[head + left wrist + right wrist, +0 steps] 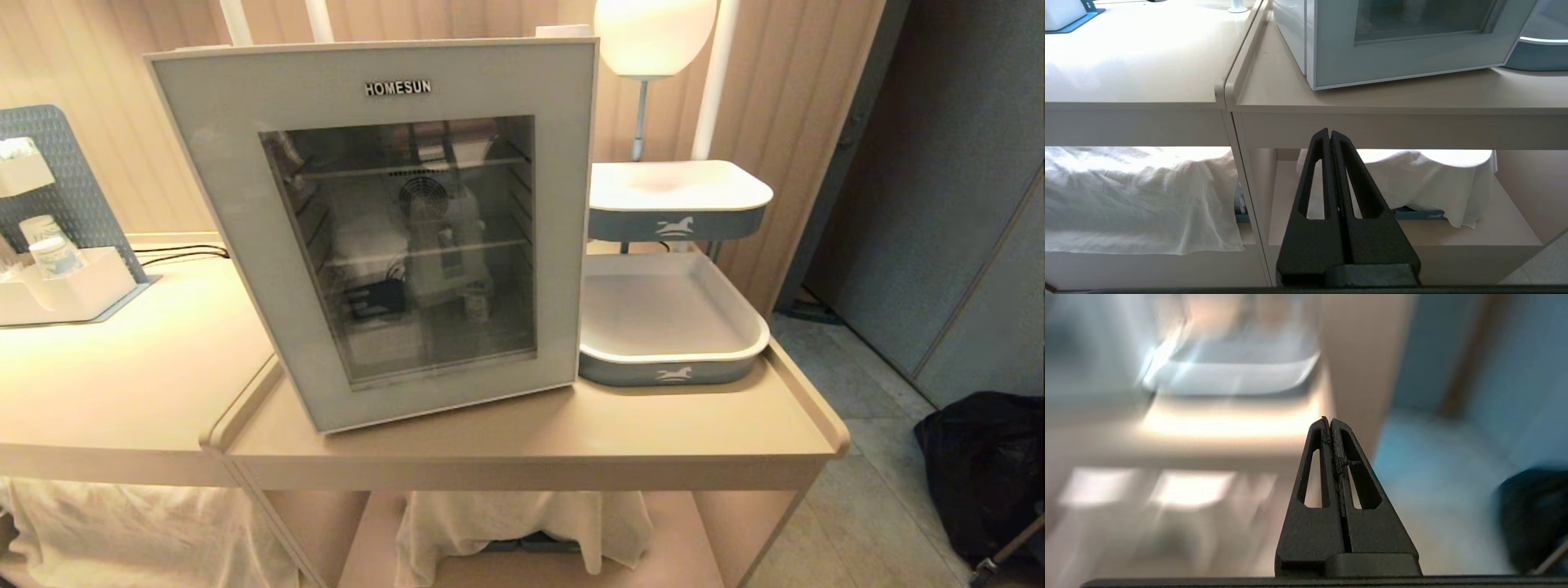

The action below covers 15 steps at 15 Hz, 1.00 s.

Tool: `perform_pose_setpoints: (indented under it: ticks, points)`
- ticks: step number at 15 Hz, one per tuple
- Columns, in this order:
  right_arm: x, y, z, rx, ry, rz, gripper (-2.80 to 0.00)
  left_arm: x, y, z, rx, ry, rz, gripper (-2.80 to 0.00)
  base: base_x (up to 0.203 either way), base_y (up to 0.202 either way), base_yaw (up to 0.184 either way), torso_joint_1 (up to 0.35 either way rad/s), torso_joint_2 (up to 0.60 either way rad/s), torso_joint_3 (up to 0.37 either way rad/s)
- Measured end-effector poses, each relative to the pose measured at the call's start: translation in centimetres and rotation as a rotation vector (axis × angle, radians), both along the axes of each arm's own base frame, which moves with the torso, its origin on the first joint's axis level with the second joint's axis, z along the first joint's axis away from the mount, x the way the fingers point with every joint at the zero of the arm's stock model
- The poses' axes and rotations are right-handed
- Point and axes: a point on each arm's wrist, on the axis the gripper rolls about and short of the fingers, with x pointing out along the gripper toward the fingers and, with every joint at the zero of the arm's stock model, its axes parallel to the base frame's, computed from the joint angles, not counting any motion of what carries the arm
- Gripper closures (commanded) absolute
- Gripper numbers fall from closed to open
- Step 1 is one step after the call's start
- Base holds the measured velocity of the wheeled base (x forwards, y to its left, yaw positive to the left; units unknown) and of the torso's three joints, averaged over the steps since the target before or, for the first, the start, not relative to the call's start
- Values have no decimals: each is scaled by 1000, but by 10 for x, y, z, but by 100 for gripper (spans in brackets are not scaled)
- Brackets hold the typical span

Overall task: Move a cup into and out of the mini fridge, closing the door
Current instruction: Open the freezer door

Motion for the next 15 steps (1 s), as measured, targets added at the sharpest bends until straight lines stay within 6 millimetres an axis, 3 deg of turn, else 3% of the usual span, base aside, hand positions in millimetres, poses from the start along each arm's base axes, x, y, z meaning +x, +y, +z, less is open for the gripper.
perform_pose_setpoints:
  ticks: [2, 9, 15]
  points:
    - [0, 1, -13, 4, 78, 39, 0, 0, 0, 0, 0, 0, 0, 0, 0, 0, 0, 0, 0, 0]
    - [-1, 1, -15, 9, 74, 42, 0, 0, 0, 0, 0, 0, 0, 0, 0, 0, 0, 0, 0, 0]
    - [-1, 1, -15, 11, 74, 40, 0, 0, 0, 0, 0, -1, 0, 0, 1, 163, -3, 2, 3, 2]
